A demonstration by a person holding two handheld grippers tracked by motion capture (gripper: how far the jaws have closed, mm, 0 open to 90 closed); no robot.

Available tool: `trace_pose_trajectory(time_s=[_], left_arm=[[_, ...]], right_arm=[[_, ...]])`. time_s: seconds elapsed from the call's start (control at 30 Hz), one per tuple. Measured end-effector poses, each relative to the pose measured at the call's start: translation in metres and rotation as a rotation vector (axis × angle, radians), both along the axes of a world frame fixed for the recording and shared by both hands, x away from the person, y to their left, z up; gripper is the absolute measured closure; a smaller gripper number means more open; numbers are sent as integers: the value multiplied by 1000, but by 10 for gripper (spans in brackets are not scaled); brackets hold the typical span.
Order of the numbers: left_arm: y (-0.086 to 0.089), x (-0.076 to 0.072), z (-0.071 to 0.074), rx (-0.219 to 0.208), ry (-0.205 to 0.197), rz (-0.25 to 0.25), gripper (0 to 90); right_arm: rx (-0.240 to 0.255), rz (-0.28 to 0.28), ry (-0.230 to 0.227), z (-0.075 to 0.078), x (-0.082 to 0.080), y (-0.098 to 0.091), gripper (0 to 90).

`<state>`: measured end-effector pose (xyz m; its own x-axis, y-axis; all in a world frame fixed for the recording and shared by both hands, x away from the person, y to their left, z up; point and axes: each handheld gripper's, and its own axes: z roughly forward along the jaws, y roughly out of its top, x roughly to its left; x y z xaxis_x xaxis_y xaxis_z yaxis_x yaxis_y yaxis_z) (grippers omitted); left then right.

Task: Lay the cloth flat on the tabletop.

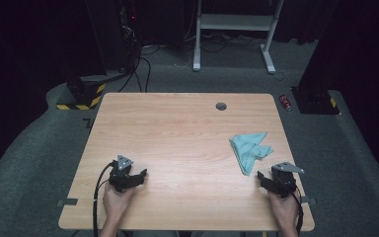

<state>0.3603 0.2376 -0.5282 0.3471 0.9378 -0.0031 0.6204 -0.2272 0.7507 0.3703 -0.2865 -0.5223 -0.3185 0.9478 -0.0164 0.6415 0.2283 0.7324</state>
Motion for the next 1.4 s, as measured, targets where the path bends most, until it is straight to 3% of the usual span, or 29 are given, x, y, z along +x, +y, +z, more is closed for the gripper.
trace_pose_trajectory(time_s=[0.53, 0.57, 0.73, 0.93, 1.4], left_arm=[[0, 0, 0, 1, 0, -1, 289], [0, 0, 0, 0, 0, 0, 289], [0, 0, 0, 1, 1, -1, 289], [0, 0, 0, 0, 1, -1, 289], [0, 0, 0, 1, 1, 3, 292]], right_arm=[[-1, -1, 0, 0, 0, 1, 396], [2, 0, -3, 0, 0, 2, 441], [1, 21, 1, 1, -1, 6, 494], [0, 41, -15, 6, 1, 15, 513], [30, 88, -34, 16, 25, 36, 508]])
